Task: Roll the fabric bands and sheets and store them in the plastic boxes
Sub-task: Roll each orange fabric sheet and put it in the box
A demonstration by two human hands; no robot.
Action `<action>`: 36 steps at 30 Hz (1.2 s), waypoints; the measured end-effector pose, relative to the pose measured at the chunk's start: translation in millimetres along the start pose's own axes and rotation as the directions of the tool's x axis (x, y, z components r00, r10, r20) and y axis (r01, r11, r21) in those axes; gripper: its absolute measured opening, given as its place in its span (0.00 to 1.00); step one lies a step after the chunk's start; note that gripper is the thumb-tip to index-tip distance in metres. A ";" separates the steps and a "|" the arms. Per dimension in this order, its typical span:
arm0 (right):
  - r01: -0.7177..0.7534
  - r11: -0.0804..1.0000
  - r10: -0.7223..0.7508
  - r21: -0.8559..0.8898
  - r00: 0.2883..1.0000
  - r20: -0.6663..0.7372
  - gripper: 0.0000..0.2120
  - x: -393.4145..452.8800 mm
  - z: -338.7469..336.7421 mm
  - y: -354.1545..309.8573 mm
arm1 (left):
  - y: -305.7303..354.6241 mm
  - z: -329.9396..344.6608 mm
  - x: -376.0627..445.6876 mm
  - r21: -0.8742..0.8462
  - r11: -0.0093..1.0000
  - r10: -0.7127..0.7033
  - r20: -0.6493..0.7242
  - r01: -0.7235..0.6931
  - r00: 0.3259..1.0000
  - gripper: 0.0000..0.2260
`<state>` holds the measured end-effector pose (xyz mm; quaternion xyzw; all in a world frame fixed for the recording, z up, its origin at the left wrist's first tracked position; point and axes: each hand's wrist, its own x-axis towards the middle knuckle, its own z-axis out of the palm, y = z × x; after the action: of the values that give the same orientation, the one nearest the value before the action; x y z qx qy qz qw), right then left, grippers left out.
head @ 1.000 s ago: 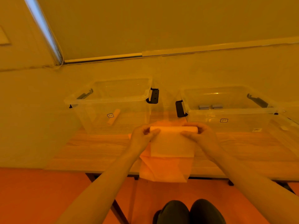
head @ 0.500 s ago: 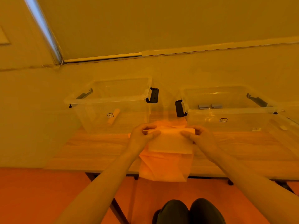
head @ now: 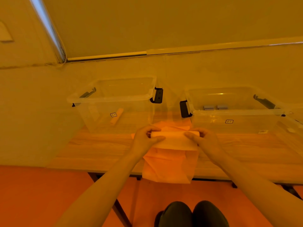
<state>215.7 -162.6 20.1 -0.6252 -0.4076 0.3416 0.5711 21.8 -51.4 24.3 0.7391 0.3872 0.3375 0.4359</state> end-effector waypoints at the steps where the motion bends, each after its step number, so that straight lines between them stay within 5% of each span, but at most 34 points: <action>1: 0.008 1.000 -0.008 -0.026 1.000 0.006 0.08 0.4 0.0 1.3 | -1.1 0.5 0.3 0.004 1.000 -0.007 -0.004 0.007 1.000 0.10; 6: 0.032 0.998 -0.030 -0.048 0.999 0.039 0.15 -0.2 1.4 3.5 | -4.1 3.6 -3.1 -0.048 0.998 -0.035 -0.078 0.032 0.996 0.08; 17: 0.027 0.998 -0.026 -0.050 0.999 0.019 0.03 -0.2 7.8 6.0 | -2.1 0.9 -4.4 -0.045 0.998 -0.057 -0.054 0.055 0.997 0.15; 36: -0.065 0.996 0.059 0.068 0.995 0.085 0.10 -2.1 13.5 1.1 | -13.8 -9.9 -8.2 0.067 0.998 -0.025 0.030 0.023 0.999 0.11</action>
<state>202.9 -158.6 17.4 -0.6023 -0.3988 0.3992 0.5647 5.8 -50.2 14.3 0.7536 0.4002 0.3079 0.4209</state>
